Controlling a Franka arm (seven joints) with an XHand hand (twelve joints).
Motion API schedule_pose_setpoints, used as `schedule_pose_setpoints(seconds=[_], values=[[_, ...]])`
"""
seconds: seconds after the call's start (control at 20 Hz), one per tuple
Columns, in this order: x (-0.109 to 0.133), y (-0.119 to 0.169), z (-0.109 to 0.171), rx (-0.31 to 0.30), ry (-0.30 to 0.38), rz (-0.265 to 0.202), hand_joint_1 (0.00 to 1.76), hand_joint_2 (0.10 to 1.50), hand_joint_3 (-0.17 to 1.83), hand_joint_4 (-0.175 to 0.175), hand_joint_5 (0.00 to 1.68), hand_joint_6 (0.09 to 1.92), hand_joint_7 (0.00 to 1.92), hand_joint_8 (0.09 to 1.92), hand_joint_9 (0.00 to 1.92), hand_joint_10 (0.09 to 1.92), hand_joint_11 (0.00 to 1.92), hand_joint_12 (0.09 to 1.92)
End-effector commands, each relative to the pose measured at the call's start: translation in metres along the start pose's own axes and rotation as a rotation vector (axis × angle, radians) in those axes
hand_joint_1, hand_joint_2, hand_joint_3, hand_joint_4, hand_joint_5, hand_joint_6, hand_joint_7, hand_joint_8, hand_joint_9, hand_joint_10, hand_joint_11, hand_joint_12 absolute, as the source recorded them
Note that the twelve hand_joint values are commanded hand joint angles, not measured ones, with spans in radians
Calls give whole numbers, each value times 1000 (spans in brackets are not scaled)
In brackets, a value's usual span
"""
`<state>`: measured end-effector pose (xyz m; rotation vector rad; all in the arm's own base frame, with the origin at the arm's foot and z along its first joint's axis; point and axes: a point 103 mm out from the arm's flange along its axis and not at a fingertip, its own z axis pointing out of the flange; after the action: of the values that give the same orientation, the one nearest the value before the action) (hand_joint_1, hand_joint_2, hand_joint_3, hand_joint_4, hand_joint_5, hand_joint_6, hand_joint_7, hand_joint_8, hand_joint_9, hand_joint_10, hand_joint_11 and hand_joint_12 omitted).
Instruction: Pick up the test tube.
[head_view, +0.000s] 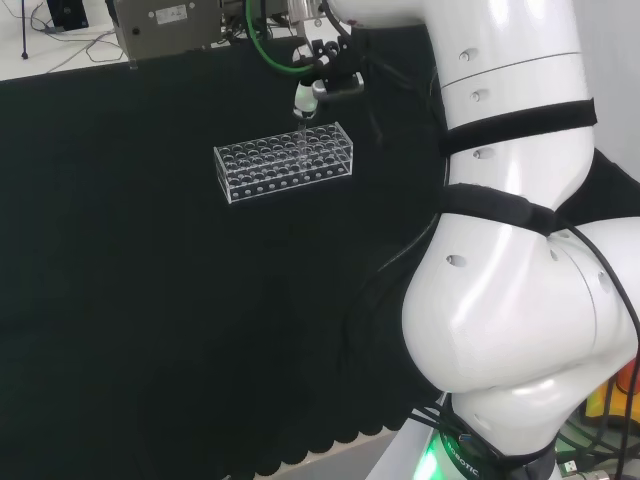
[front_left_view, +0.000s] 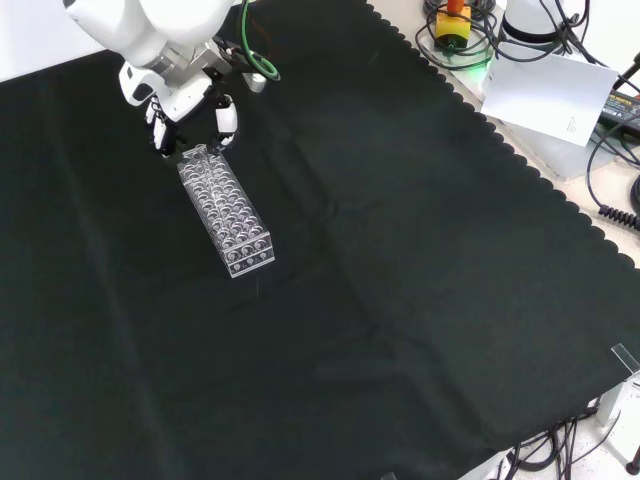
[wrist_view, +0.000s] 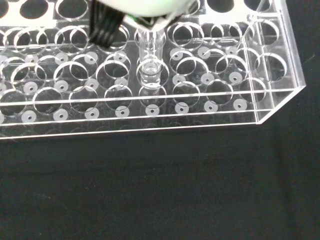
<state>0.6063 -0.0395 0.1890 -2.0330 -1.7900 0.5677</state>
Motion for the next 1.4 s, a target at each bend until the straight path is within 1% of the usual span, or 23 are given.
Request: schedule_pose_setpoints(seconds=[0.05,0.35,0.55,0.65,0.75,0.8,0.85,0.95,1.05,1.1,1.2,1.25,1.4], values=[[5,5,4,-6,11,-6,1108,660,800,-175,576,870,968,853,829,744,467,1407],[15,8,10,-4,27,-20,1123,661,808,-175,634,874,1050,841,905,730,506,1393],[15,7,8,-12,38,-28,1129,657,816,-175,669,870,1092,830,950,712,543,1370],[14,6,6,-18,25,-26,1137,659,818,-175,762,838,1153,810,1011,691,605,1340],[14,7,5,-23,9,-22,1152,842,506,-175,920,946,1249,781,1128,666,724,1287],[14,7,4,-24,3,-21,1198,899,378,-175,977,931,1207,813,1177,656,785,1256],[13,7,3,-27,-2,-19,1234,929,302,-175,1014,908,1167,843,1216,652,836,1239],[13,8,2,-31,-8,-14,1269,948,243,-175,1050,877,1130,866,1258,654,918,1200],[13,8,1,-42,-16,-9,1279,940,247,-175,1066,861,1127,867,1286,661,1020,1135],[14,8,1,-51,-24,-10,1284,889,335,-175,1084,853,1142,864,1317,665,1099,1070],[15,7,-1,-72,-34,-13,1228,841,421,-175,1117,834,1378,833,1406,676,1240,941],[15,7,-1,-81,-30,-14,1216,827,435,-175,1141,802,1455,813,1441,669,1288,897],[15,5,-4,-108,-3,-15,1212,797,448,-175,1201,706,1553,750,1507,615,1371,816]])
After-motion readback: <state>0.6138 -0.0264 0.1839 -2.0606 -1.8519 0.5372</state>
